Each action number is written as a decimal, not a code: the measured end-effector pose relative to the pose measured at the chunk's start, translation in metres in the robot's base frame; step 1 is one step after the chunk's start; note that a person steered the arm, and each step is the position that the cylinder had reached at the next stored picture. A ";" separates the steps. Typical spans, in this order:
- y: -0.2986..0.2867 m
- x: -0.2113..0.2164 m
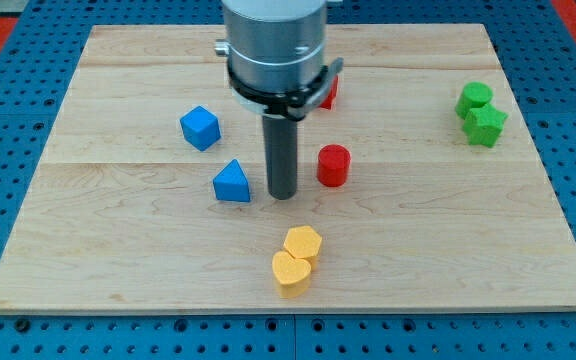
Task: Move the red circle up towards top
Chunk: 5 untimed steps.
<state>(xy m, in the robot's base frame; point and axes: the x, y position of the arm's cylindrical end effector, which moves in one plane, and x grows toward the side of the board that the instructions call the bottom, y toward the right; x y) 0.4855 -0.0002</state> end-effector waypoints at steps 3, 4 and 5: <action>0.040 -0.033; 0.055 -0.048; 0.062 -0.049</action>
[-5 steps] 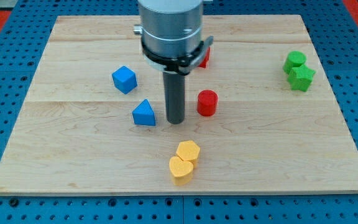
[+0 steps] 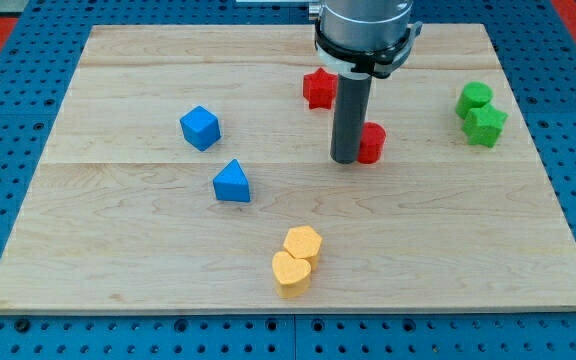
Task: Move the red circle up towards top
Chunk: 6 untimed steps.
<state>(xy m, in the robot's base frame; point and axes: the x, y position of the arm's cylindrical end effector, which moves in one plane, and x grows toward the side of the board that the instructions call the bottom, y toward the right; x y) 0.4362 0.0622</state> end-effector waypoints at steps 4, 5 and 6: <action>0.085 -0.030; 0.084 -0.046; 0.073 -0.060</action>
